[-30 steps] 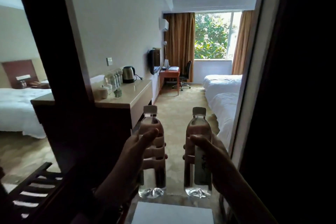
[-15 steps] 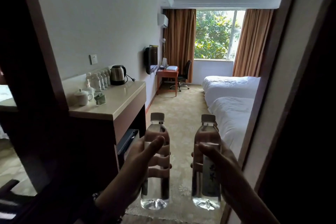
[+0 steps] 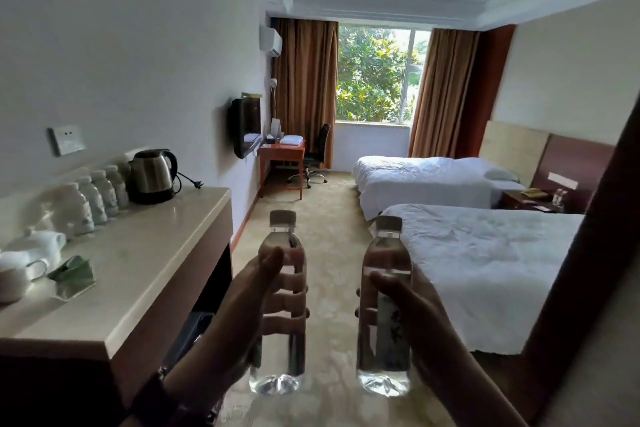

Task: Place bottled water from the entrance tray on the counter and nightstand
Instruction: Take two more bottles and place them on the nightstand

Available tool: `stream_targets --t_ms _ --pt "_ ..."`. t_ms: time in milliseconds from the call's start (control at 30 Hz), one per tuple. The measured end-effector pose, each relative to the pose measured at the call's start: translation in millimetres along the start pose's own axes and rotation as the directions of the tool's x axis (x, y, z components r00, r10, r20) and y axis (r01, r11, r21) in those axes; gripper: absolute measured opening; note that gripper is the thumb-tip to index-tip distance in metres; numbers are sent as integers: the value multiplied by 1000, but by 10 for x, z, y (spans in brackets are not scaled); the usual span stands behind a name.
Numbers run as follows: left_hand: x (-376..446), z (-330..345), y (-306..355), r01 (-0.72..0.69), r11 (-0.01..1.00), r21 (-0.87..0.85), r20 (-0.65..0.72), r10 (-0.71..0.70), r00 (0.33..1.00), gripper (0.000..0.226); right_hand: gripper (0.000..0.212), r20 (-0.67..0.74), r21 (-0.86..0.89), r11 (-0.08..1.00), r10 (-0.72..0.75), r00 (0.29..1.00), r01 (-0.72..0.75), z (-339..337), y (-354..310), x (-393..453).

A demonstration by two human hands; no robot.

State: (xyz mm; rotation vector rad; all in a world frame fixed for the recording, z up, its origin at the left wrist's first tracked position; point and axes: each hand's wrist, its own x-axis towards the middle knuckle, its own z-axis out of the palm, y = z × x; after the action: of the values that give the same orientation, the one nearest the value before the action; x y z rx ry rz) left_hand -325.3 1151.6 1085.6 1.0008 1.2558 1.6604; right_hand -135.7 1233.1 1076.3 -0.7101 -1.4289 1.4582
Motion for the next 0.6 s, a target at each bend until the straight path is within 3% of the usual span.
stream_targets --t_ms 133,433,600 --pt "845 99 -109 17 1000 2 59 -17 998 42 40 -35 7 1000 -25 999 25 -99 167 812" --pt "3130 309 -716 43 999 15 25 -44 999 45 44 -65 14 999 -44 997 45 -648 915 3077" --pt "4502 430 -790 26 998 49 33 -28 999 31 41 -35 34 999 -27 999 28 -885 1060 4505"
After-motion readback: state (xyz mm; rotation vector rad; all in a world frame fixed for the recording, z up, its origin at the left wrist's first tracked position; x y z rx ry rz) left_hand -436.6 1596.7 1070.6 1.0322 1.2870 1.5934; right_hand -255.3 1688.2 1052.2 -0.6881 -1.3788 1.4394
